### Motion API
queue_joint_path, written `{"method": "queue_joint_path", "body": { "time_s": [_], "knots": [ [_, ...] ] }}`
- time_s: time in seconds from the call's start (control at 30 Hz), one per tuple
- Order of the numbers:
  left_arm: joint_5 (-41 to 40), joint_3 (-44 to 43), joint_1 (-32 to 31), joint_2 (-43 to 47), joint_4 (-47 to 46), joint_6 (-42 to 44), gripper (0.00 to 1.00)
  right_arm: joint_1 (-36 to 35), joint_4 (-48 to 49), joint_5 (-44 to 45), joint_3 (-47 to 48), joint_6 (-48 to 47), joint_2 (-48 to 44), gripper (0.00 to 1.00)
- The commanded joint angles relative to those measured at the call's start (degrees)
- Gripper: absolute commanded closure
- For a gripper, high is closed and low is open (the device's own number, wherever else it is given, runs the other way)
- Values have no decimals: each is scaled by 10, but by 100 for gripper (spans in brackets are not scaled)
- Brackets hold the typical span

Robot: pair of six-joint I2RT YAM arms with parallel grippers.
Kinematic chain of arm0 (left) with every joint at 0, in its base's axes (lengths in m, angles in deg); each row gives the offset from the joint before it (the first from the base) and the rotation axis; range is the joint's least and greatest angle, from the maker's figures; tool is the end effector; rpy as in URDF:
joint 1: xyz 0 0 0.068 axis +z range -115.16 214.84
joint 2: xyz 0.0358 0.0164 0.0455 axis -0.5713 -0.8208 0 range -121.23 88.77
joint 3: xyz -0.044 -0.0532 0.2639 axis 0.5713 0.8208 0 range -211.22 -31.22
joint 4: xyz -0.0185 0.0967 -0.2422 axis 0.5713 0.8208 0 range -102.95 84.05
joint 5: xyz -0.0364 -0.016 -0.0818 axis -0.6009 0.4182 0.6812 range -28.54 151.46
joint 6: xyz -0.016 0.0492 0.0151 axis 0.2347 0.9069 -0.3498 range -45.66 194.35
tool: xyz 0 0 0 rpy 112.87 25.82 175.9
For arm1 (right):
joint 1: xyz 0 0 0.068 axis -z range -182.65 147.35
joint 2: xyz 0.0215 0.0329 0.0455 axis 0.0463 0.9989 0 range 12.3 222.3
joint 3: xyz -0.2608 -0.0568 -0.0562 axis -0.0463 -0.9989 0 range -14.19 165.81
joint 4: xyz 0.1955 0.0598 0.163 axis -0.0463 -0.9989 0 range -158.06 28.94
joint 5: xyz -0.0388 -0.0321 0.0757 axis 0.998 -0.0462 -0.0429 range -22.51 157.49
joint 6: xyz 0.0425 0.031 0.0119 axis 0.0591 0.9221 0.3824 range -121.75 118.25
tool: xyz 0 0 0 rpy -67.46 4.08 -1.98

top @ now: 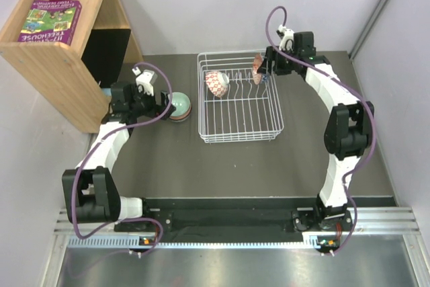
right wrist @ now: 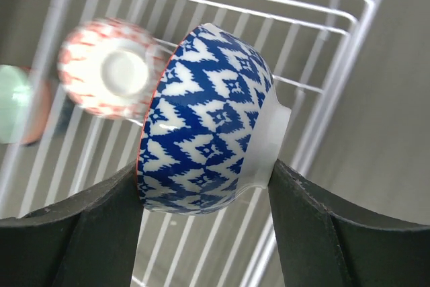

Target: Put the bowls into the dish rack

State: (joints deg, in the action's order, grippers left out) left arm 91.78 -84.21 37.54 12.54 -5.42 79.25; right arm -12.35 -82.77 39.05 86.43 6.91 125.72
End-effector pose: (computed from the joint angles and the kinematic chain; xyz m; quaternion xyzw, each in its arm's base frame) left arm 0.2965 -0.0041 0.2749 0.1453 0.8364 -0.1953 0.4910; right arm 0.4545 0.0948 0.3002 -0.1221 0.8569 0.2867 0.4107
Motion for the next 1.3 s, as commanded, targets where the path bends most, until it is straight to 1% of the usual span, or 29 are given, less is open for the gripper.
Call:
{"method": "queue_joint_path", "body": {
  "time_s": [0.0,0.1,0.13,0.2,0.27,0.3,0.5,0.67,0.87,1.27],
  "knots": [
    [2,6,6,24,-8,19,1,-24,-10,108,36,-59,-37,100],
    [7,14,7,27,-12,19,1,-37,-6,144,40,-67,-38,100],
    [7,17,7,30,-16,19,1,-42,-7,173,41,-73,-39,100],
    [5,24,7,31,-18,21,1,-56,-7,199,43,-84,-41,100],
    [6,28,8,32,-21,21,1,-70,-7,218,43,-109,-44,100],
    [6,30,8,32,-23,21,1,-75,-7,242,44,-116,-43,100],
    [7,39,10,37,-28,20,1,-105,0,310,37,-147,-47,100],
    [8,50,14,43,-31,23,1,-117,16,328,24,-159,-67,100],
    [11,63,19,48,-48,19,1,-133,25,372,24,-182,-85,100],
    [16,76,21,51,-58,15,1,-161,28,427,10,-215,-55,100]
  ]
}}
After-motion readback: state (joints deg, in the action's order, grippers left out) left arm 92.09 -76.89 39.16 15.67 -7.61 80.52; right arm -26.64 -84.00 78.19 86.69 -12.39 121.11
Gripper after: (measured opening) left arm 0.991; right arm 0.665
